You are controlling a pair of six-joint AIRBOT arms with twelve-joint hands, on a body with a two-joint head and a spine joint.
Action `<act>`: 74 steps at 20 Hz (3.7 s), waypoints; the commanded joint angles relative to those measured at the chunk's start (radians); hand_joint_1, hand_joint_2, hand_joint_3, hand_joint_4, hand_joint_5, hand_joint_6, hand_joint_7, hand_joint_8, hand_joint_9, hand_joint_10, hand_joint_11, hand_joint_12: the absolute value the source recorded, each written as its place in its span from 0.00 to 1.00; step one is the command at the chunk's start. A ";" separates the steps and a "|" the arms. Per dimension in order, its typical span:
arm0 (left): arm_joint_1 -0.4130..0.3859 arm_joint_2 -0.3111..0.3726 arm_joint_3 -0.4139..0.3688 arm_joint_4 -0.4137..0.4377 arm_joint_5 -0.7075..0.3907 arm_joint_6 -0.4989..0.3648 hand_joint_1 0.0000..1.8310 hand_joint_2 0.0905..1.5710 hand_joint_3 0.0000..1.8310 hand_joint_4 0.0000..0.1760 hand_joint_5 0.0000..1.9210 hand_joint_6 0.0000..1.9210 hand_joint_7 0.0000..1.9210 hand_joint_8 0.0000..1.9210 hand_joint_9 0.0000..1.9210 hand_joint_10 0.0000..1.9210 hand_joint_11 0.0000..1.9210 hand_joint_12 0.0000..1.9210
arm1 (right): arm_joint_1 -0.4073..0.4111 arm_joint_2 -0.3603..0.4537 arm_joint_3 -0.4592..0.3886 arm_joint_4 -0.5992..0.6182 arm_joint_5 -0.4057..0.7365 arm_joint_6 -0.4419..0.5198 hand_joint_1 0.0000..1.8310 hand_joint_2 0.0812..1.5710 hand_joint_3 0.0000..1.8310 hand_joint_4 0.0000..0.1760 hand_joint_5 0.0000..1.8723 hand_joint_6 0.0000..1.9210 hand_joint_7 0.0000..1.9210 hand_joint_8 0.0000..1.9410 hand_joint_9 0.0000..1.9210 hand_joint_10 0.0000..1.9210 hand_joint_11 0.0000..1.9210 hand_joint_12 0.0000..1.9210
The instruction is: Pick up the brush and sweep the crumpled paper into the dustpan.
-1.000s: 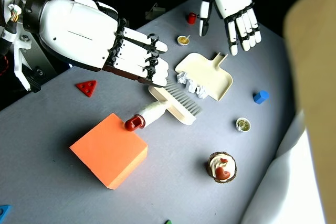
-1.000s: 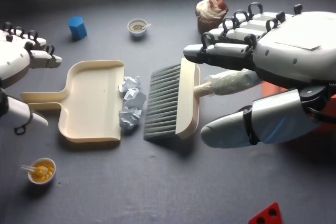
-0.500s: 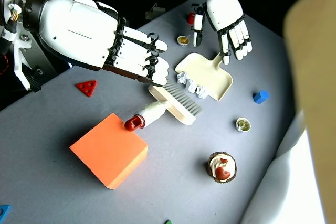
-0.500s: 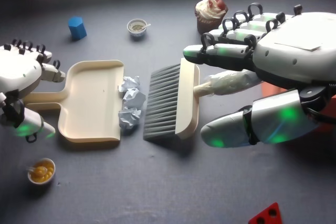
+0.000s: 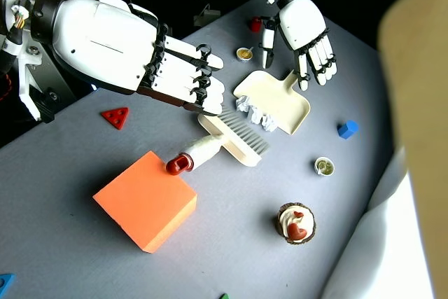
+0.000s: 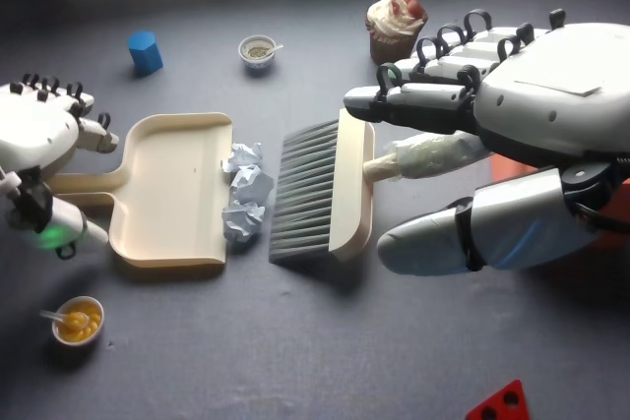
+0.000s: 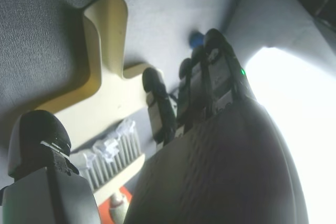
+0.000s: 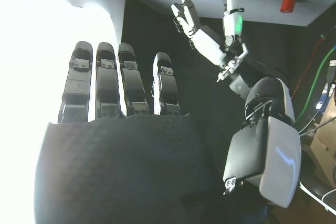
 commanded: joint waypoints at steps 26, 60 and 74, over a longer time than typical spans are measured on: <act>0.037 -0.080 0.056 0.038 -0.151 -0.012 0.60 0.67 0.00 0.01 0.55 0.45 0.17 0.00 0.10 0.00 0.07 0.06 | -0.143 -0.149 -0.101 -0.312 -0.792 0.175 0.00 0.59 0.00 0.00 0.00 0.00 0.00 0.00 0.01 0.00 0.02 0.01; -0.147 -0.121 0.189 0.121 -0.016 0.016 0.59 0.69 0.00 0.13 0.52 0.50 0.15 0.00 0.11 0.00 0.07 0.19 | -0.455 -0.634 0.330 -0.577 -1.200 0.211 0.64 0.58 0.00 0.00 0.11 0.00 0.08 0.01 0.10 0.01 0.11 0.01; -0.154 -0.120 0.189 0.116 -0.009 0.016 0.59 0.68 0.00 0.22 0.53 0.49 0.15 0.00 0.12 0.00 0.04 0.26 | -0.484 -0.717 0.462 -0.629 -1.181 0.287 0.69 0.57 0.00 0.00 0.13 0.00 0.08 0.00 0.10 0.00 0.13 0.02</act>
